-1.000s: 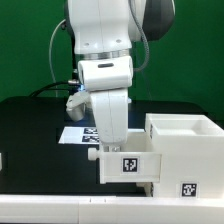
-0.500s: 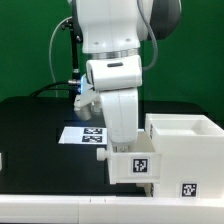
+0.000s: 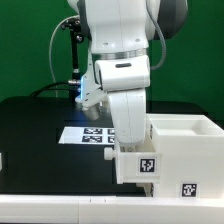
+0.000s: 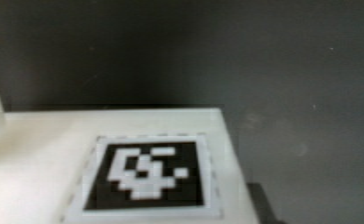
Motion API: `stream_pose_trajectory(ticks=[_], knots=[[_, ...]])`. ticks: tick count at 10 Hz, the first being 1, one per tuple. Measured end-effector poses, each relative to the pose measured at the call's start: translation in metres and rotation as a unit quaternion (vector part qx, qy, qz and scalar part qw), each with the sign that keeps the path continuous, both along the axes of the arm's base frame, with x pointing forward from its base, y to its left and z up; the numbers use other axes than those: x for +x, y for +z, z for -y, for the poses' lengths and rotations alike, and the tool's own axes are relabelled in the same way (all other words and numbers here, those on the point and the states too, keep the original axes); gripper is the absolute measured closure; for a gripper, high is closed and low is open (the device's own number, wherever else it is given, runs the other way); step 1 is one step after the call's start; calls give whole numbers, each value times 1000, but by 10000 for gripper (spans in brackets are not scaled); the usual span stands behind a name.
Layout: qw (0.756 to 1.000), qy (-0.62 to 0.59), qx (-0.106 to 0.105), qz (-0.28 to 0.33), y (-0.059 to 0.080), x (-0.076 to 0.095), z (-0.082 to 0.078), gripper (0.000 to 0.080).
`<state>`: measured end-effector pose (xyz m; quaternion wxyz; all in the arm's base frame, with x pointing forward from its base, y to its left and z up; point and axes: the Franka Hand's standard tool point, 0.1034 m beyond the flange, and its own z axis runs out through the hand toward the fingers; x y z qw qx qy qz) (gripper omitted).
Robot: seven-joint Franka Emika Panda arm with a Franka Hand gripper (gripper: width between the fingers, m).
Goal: Assemble drawer
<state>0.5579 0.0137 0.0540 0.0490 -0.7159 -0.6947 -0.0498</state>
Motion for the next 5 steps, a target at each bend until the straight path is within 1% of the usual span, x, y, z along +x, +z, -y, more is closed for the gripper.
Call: stream_pose_trajectory(ticks=[1, 2, 3, 4, 5], knots=[[1000, 0, 0, 0, 0, 0, 0, 761], [1000, 0, 0, -2, 1, 0, 1, 693], [1000, 1, -4, -5, 10, 2, 4, 555], [1000, 1, -9, -7, 22, 6, 7, 555], [1000, 5, -15, -6, 39, 11, 11, 373]])
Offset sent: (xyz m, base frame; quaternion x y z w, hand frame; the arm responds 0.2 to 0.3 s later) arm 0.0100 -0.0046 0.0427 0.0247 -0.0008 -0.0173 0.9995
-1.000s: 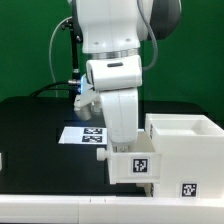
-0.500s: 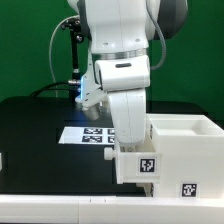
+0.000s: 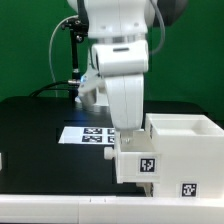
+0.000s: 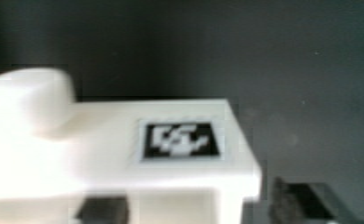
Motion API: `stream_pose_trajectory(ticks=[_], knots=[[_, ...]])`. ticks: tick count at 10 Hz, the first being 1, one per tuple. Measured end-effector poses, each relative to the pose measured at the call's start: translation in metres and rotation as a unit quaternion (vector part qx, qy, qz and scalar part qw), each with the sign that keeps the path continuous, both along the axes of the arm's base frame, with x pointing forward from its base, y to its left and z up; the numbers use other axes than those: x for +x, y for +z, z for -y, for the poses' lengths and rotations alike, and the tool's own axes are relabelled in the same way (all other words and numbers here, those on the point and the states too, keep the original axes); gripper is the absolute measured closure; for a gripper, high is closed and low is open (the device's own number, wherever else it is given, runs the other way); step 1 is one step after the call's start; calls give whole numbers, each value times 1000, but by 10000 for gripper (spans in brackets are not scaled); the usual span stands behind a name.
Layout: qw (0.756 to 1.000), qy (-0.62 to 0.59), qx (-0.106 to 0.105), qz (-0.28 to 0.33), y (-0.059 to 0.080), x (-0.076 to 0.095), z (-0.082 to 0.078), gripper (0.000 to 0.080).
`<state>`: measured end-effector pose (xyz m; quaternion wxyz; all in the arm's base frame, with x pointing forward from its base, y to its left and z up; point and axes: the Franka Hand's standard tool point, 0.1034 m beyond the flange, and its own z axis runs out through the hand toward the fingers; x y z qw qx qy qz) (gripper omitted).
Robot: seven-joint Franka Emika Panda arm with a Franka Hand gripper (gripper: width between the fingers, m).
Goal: Assemble drawer
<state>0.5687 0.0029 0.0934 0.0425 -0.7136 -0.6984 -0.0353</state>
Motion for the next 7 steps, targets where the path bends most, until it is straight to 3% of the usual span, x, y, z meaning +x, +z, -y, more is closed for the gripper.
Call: stream_pose_trajectory(ticks=[1, 2, 3, 5, 7], knots=[[1000, -1, -5, -1, 14, 3, 8, 241], [1000, 2, -7, -6, 21, 6, 20, 241], [1000, 5, -8, -8, 23, 9, 33, 169], [1000, 5, -5, -15, 8, 9, 50, 155], [1000, 0, 2, -29, -16, 2, 53, 150]])
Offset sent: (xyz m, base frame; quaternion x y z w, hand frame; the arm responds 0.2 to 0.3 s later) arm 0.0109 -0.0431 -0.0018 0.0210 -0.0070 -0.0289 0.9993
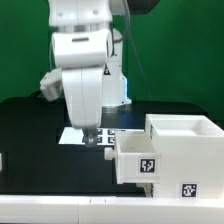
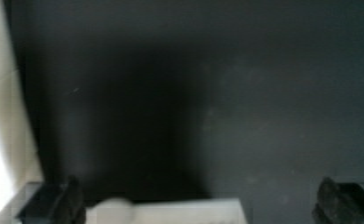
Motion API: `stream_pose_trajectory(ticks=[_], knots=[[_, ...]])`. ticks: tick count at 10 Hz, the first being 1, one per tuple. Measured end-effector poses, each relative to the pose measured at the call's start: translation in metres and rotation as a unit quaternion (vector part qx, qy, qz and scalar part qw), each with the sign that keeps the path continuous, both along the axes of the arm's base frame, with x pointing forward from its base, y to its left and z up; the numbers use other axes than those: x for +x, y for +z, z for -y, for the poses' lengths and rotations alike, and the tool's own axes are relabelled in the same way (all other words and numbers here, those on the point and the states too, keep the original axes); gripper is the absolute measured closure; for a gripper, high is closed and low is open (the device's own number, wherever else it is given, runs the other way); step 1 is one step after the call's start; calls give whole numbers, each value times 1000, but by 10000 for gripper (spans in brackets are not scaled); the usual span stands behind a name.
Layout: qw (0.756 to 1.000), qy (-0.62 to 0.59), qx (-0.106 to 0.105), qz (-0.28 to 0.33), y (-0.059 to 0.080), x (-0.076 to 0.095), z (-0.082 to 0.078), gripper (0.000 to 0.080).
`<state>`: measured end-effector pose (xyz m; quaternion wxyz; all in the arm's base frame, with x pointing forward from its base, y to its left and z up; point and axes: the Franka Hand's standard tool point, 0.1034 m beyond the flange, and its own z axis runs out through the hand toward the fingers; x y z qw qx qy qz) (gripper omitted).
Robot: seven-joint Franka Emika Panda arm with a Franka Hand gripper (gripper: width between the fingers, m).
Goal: Assemble drawer
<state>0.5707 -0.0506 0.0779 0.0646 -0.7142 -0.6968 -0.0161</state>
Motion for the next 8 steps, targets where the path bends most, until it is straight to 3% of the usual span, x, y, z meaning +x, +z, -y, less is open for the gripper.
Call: stream_pose_trajectory(ticks=[3, 8], knots=[[1000, 0, 4, -3, -9, -5, -9, 150], [1000, -22, 11, 15, -8, -5, -63, 150]])
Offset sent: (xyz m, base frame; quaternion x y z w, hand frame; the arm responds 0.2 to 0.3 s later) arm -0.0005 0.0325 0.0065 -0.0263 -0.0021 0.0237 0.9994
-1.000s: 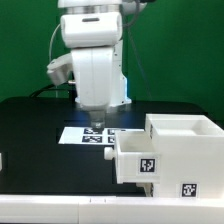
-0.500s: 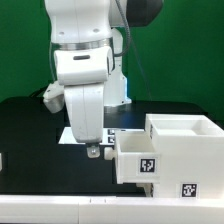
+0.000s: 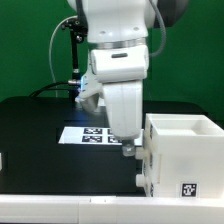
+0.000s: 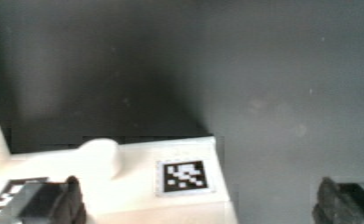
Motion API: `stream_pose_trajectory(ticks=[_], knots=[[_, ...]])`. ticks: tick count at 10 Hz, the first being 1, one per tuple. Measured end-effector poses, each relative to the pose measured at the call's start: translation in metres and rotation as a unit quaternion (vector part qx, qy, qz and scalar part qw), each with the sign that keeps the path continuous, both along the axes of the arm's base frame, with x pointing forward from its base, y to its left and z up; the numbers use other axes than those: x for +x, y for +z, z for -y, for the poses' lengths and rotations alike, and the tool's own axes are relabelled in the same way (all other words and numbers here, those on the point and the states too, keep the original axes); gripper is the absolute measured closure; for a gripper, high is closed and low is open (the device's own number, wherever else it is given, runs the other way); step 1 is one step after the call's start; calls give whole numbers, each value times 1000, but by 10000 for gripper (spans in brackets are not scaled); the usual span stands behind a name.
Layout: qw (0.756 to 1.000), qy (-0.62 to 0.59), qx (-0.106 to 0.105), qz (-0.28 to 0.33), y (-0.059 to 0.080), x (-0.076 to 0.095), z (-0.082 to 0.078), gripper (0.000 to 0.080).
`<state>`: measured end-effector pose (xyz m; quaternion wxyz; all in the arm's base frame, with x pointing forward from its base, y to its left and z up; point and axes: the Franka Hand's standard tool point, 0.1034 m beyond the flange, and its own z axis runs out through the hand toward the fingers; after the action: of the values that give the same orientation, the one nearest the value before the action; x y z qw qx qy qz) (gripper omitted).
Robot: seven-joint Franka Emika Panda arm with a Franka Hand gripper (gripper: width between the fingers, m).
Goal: Assemble drawer
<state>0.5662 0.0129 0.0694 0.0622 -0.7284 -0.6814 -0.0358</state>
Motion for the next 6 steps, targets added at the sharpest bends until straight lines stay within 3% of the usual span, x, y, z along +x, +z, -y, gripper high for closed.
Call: stream_pose_trajectory(ticks=[6], knots=[[1000, -3, -1, 0, 0, 0, 9, 150]])
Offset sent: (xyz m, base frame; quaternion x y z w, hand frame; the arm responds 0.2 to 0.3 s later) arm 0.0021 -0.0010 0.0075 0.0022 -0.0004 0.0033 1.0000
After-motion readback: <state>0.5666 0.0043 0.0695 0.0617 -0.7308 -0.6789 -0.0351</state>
